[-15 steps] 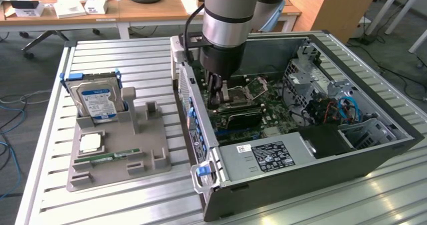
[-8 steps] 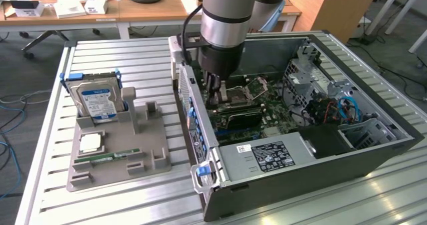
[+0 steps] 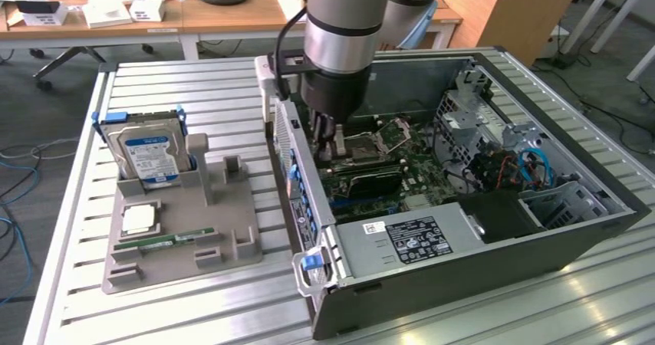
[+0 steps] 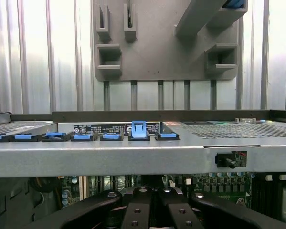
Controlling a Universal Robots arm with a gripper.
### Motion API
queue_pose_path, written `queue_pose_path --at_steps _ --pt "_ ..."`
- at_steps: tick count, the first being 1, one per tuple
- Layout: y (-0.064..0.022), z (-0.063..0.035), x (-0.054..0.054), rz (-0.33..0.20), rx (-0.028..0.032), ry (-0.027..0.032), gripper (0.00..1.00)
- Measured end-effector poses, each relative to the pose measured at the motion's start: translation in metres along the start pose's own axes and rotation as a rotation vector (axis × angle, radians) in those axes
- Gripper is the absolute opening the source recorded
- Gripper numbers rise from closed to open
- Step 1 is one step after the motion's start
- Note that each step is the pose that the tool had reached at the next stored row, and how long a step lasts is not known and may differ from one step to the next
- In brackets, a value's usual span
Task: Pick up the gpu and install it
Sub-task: 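Press down on the gpu until it lock into place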
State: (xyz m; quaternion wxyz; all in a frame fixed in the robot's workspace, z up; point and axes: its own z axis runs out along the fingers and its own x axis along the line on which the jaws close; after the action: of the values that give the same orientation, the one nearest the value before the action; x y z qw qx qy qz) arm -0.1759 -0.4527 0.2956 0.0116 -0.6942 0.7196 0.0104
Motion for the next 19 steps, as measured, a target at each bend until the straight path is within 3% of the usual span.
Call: queue_pose_path --at_steps 19 --pt "0.0073 0.0001 0.0003 0.000 0.0000 0.0000 0.11"
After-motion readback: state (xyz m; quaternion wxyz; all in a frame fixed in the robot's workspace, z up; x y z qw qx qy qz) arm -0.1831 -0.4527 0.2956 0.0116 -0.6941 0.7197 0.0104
